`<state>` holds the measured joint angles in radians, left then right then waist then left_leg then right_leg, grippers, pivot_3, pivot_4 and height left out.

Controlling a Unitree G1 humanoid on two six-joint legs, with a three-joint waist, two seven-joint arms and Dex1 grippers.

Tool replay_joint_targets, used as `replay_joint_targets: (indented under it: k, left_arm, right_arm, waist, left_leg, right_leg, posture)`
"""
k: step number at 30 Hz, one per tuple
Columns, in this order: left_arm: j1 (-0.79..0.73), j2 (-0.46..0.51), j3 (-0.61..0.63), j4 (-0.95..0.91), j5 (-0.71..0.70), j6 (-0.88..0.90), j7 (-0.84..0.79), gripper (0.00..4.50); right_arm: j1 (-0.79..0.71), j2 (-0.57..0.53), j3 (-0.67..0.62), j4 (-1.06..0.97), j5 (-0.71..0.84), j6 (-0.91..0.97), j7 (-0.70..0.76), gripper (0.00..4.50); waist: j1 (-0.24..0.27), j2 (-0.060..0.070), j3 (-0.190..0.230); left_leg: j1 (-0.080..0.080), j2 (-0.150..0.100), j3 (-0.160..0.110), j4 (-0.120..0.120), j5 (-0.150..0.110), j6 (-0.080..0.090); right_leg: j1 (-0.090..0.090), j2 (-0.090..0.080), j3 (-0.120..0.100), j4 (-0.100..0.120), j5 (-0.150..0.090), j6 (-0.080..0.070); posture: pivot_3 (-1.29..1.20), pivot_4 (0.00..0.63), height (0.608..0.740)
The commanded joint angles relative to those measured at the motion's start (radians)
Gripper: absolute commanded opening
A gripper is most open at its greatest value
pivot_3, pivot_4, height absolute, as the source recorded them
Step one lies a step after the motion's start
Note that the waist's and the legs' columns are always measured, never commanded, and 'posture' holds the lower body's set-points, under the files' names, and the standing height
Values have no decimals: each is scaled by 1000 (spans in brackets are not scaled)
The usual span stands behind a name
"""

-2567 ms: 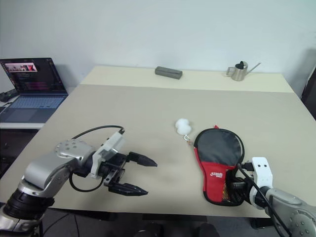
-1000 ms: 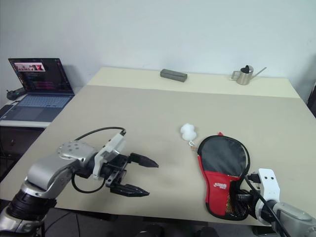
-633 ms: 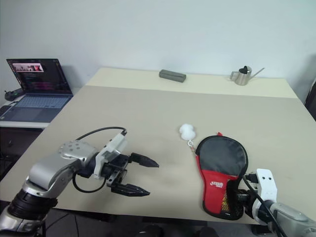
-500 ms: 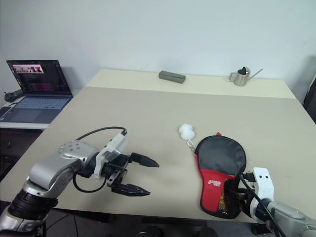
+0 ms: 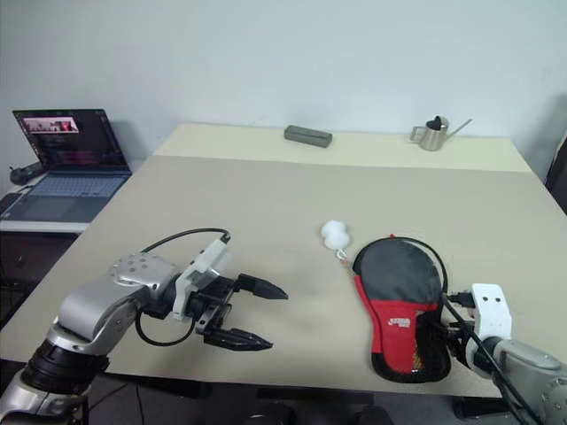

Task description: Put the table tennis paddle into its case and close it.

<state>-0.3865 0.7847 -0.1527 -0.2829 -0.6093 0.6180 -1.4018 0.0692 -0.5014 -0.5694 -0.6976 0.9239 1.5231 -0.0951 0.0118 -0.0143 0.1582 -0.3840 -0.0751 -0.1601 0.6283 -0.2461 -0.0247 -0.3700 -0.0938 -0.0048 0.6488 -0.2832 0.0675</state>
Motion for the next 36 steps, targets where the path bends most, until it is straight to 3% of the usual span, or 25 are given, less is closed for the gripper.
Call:
replay_joint_targets:
  k: [1,5,12,19,23,28,36]
  left_arm:
    - [-10,-1,4,-19,0,-16,5,4500]
    - [-4,4,7,-21,-1,-17,5,4500]
    - [-3,4,8,-14,1,-23,8,4500]
    - [7,2,24,-12,-3,-25,31,4500]
    - [18,-6,53,-14,-14,-21,74,4500]
    - [12,-36,93,-9,-8,-25,167,4500]
    - [34,-33,147,-76,-14,-8,280,4500]
  right_arm:
    - [-9,-2,-24,-8,-30,-12,15,3170]
    - [-33,16,-25,-20,-10,0,60,4469]
    - [-60,-12,16,-41,-21,-129,175,4469]
    - [-25,-102,121,-68,-116,-401,347,4469]
    - [-102,-115,182,-39,-160,-609,486,4469]
    - [-227,-122,263,61,-150,-662,569,4469]
    - [-284,-221,382,191,-174,-673,743,4469]
  waist:
    - [-4,0,0]
    - [-14,1,1]
    - [-18,5,3]
    - [-19,5,5]
    - [-23,6,6]
    - [-26,5,7]
    - [-26,3,8]
  left_leg:
    - [0,0,0,0,0,0]
    - [0,0,0,0,0,0]
    - [0,0,1,0,0,0]
    - [0,0,1,-1,0,0]
    - [0,1,2,0,0,0]
    - [0,1,2,0,0,0]
    - [-2,1,1,0,0,-1]
  right_leg:
    - [0,0,0,0,0,0]
    - [0,0,0,0,0,0]
    - [-2,1,2,0,0,0]
    - [-2,1,2,0,-1,1]
    - [-2,1,3,0,0,1]
    - [-2,1,3,0,0,1]
    - [-3,1,4,-1,0,0]
  posture:
    - [0,150,740]
    - [0,150,740]
    - [0,150,740]
    - [0,150,740]
    - [0,150,740]
    - [0,150,740]
    - [0,150,740]
